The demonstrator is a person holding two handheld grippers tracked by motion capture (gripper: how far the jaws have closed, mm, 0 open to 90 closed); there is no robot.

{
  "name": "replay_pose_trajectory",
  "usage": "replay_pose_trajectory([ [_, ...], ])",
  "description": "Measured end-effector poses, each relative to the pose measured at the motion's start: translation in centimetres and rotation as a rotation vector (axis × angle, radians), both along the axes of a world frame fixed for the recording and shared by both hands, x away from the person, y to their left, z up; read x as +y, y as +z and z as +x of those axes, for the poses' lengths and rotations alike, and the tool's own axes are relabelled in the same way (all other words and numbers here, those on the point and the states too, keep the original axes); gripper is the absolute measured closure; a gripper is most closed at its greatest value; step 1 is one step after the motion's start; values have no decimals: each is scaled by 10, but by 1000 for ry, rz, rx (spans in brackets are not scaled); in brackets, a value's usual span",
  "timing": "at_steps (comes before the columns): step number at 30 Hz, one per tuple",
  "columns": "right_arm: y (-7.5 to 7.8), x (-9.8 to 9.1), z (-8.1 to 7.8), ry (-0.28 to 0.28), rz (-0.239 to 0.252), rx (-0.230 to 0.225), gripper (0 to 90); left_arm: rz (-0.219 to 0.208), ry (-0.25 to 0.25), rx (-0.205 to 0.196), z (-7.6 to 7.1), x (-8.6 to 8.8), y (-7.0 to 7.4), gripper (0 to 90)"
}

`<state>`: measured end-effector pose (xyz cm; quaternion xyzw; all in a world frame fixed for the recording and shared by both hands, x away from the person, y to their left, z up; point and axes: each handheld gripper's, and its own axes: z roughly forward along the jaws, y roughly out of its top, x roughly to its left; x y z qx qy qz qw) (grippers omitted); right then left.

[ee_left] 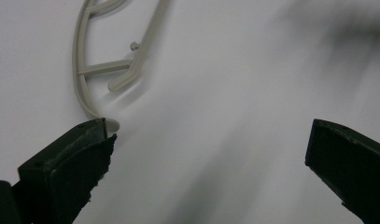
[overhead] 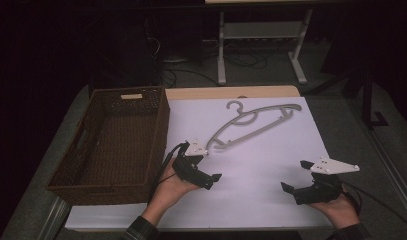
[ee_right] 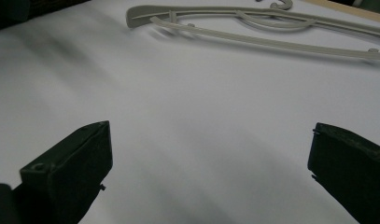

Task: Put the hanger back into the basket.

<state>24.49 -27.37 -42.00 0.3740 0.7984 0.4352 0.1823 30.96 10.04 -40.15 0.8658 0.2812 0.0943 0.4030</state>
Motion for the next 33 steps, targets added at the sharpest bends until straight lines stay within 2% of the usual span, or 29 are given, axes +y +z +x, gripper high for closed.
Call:
replay_pose_trajectory([
  [4, -1, 0, 0, 1, -1, 5, 0, -3, 6, 1, 5, -2, 4, 0],
  [10, -2, 0, 0, -4, 0, 12, 0, 17, 14, 10, 20, -7, 8, 0],
  [17, -2, -1, -1, -8, 3, 13, 0, 13, 29, 6, 40, -11, 14, 73],
  [22, -1, 0, 0, -5, 0, 13, 0, 12, 66, 16, 54, -10, 16, 130],
  [28, -2, 0, 1, -1, 2, 13, 0, -20, 84, 40, 71, -12, 18, 170],
  [33, -2, 0, 0, 0, 2, 13, 0, -25, 86, 43, 84, -15, 18, 216],
])
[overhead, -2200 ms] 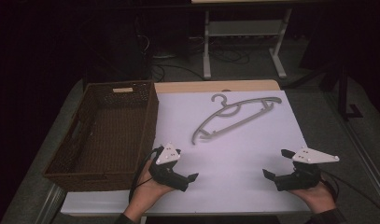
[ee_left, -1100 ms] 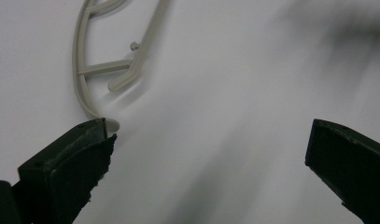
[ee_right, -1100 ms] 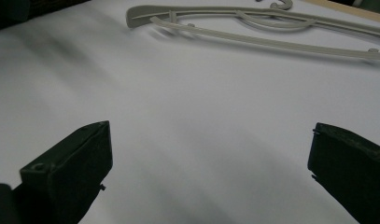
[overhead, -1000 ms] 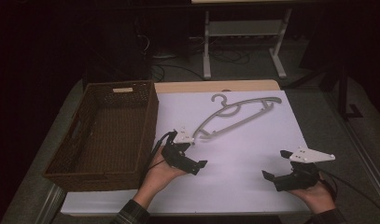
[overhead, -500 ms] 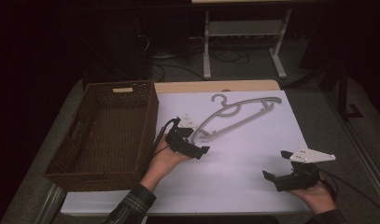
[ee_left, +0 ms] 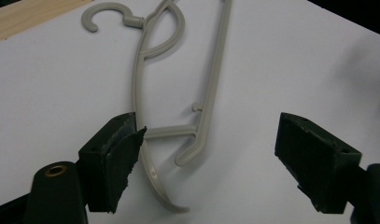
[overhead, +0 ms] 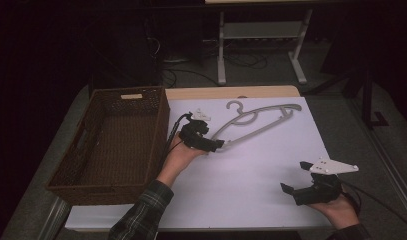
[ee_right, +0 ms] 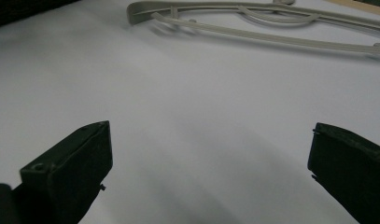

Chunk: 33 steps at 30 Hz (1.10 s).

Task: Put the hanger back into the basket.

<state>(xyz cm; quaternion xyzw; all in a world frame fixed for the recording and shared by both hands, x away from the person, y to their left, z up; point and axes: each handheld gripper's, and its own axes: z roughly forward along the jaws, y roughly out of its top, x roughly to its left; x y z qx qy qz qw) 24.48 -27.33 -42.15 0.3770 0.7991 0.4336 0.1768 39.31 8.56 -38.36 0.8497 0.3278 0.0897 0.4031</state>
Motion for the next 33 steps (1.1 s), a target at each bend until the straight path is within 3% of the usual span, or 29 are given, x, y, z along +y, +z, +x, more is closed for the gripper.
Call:
replay_pose_trajectory([
  [20, -1, 1, 0, 6, 2, 2, 0, 13, 4, 4, 54, -9, -14, 394],
  [33, -1, 2, 0, 12, 7, 9, 0, 19, 49, 53, 91, -12, -34, 528],
])
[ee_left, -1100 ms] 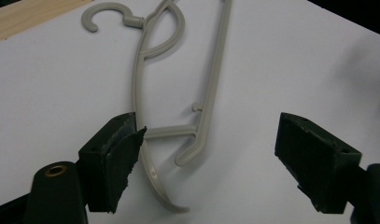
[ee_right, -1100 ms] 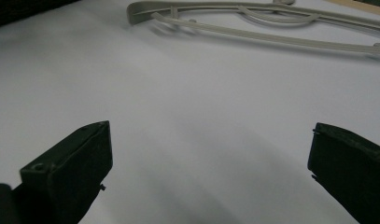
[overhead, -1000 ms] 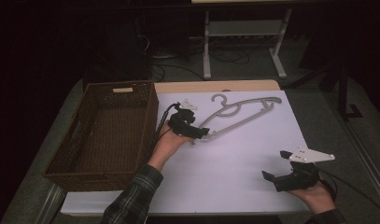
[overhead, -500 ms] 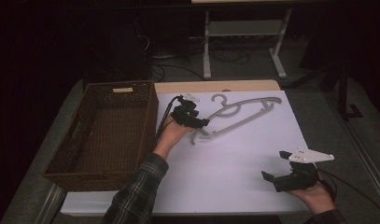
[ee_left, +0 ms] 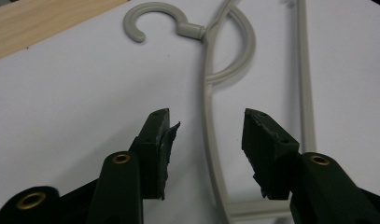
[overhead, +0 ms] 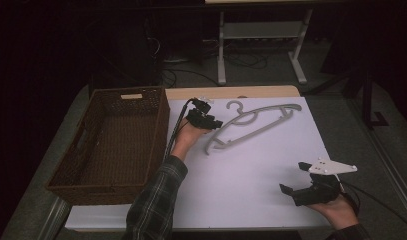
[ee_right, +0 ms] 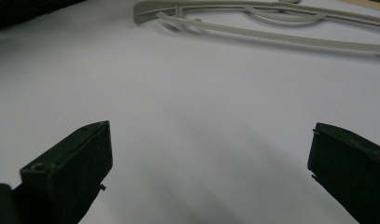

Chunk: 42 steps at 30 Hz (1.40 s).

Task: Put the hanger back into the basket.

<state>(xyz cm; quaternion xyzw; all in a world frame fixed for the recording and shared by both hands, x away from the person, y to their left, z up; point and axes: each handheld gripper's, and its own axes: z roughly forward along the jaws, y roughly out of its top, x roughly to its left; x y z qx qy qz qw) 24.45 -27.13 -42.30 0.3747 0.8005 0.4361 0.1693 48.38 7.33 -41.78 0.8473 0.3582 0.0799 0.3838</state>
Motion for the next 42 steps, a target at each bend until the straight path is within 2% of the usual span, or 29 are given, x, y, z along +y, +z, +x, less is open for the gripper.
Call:
replay_pose_trajectory([
  [5, 0, 0, 0, 1, 1, -2, 0, -24, 10, 18, 7, -3, -7, 552],
  [9, 0, 0, 0, 3, -1, -2, 0, -15, 8, 32, 12, -7, -13, 573],
  [17, 0, 0, -1, 4, 1, -4, 0, -24, 4, 56, 15, -14, -25, 600],
  [25, 0, 0, 0, 4, 0, -2, 0, -9, -8, 76, 18, -19, -33, 630],
  [30, 0, -1, 0, 5, 0, -2, 0, 1, -13, 59, 16, -22, -34, 652],
  [38, 0, -1, 0, 3, 4, -2, 0, 121, -23, -25, 9, -33, -32, 693],
  [42, 0, -2, 0, 2, 5, -2, 0, 135, -21, -35, 7, -35, -32, 697],
])
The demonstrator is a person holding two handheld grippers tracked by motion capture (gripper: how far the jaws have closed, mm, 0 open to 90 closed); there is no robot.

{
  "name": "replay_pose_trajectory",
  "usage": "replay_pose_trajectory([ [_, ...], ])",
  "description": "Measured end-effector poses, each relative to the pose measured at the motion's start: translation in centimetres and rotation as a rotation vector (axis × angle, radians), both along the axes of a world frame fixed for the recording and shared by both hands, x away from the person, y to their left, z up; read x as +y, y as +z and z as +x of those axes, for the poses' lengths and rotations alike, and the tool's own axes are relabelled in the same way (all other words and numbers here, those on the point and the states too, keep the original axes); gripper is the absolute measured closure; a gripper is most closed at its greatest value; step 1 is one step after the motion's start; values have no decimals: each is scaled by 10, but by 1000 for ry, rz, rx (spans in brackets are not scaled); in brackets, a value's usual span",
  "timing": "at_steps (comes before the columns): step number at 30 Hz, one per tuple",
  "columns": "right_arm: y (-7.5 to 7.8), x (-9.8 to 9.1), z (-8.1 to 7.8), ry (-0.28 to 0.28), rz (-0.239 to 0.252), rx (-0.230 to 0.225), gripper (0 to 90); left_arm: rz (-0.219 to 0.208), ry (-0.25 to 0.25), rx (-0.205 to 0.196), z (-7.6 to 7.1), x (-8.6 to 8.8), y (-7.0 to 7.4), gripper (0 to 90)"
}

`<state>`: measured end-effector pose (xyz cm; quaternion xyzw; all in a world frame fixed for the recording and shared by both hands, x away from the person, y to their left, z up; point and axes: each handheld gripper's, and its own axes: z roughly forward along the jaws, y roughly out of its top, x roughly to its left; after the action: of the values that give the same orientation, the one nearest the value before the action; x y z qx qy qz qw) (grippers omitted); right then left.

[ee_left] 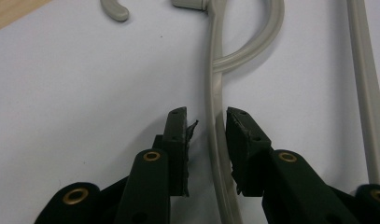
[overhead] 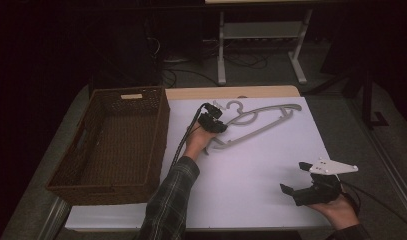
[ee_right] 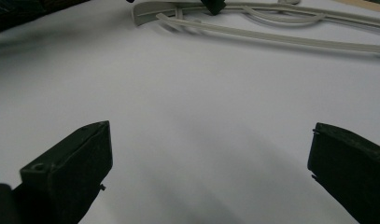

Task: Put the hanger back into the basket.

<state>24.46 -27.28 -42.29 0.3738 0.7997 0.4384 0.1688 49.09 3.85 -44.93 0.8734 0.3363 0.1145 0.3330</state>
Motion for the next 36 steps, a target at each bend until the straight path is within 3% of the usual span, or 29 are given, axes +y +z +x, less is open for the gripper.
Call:
replay_pose_trajectory([
  [5, 0, 0, 0, -2, 0, 2, 0, -1, 0, -1, -1, -1, 0, 727],
  [9, 0, 0, 0, -3, 1, 2, 0, -3, -3, 5, -2, -1, 0, 804],
  [15, 0, -1, 1, -4, 2, 1, 0, -26, 21, 30, 0, 0, 0, 816],
  [21, 0, -1, 1, -5, 5, 2, 0, -19, 24, 26, -2, 0, 1, 826],
  [29, 0, -3, 1, -9, 8, 1, 0, -99, 38, 30, -3, 6, 11, 829],
  [36, 1, -3, 1, -13, 12, -1, 0, -142, 34, -7, -7, 13, 29, 831],
])
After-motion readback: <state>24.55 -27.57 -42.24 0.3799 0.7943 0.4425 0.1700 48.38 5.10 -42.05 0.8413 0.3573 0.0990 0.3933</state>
